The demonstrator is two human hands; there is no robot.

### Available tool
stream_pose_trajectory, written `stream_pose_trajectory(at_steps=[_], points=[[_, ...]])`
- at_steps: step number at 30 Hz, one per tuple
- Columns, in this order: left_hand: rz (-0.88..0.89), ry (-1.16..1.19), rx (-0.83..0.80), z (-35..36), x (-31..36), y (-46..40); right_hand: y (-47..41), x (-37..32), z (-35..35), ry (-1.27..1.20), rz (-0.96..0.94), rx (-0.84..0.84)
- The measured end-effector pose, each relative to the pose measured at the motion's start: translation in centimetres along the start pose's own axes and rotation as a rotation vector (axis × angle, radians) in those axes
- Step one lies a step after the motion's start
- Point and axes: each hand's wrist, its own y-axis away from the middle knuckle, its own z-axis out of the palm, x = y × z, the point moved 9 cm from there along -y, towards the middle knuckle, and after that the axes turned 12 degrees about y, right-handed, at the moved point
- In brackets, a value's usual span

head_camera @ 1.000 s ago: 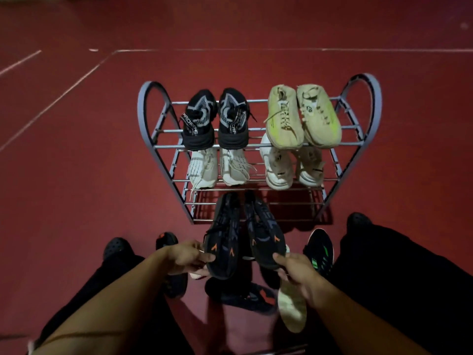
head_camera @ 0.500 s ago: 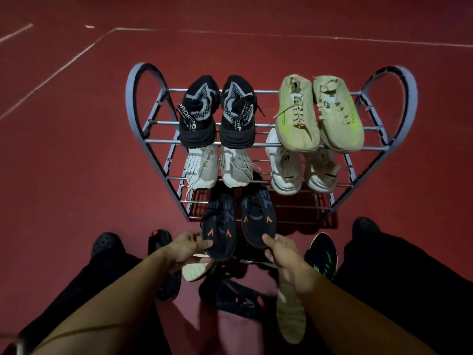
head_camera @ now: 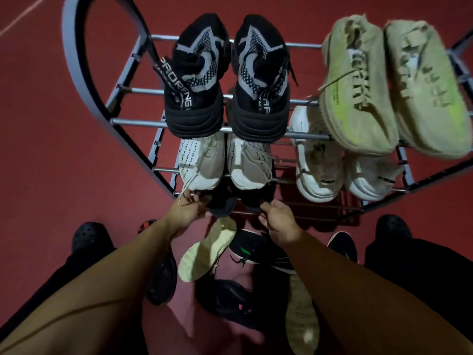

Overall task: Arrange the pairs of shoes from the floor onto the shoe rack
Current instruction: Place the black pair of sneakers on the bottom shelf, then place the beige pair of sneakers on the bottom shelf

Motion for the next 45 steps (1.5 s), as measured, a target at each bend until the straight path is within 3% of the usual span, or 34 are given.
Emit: stream_pose_trajectory(at_steps=[6,14,17,21,24,28,34,38,41,45], points=[[0.059,-0.079,0.033,0.5,-0.4,-0.9,-0.9,1.9,0.7,0.087,0.124,-0.007],[-0.03,-0.101,-0.047,-0.1,-2.6,-1.1,-0.5,2.6,0.2,-0.076,0.047,0.034],[-0.058,-0.047,-0.039,-0.8,-2.9,0.0,0.0,3.6,-0.7,0.044,0.018,0.034],[0.072,-0.288,0.054,-5.3,-3.5,1.3,-0.1,5.0,-3.6,0.373,-0.123,0.136],[-0.019,-0.423,0.067,-8.0,-6.5,2.0,0.0,8.5,-6.4,0.582,-0.046,0.189],[-0.191,-0.634,-0.026,-8.9,-11.8,2.5,-0.3,15.1,-11.0,0.641,0.107,0.175],[-0.315,-0.823,-0.036,-8.8,-17.1,1.6,2.6,20.7,-14.9,0.711,0.27,0.197],[-0.282,-1.032,-0.073,-7.7,-19.5,-0.1,2.6,22.5,-16.4,0.767,0.297,0.246],[-0.238,-1.048,-0.077,-6.1,-19.7,-0.6,1.9,22.3,-17.7,0.868,0.237,0.286],[-0.261,-1.095,-0.013,-6.4,-20.6,-1.2,1.1,21.5,-17.8,0.815,0.221,0.234]])
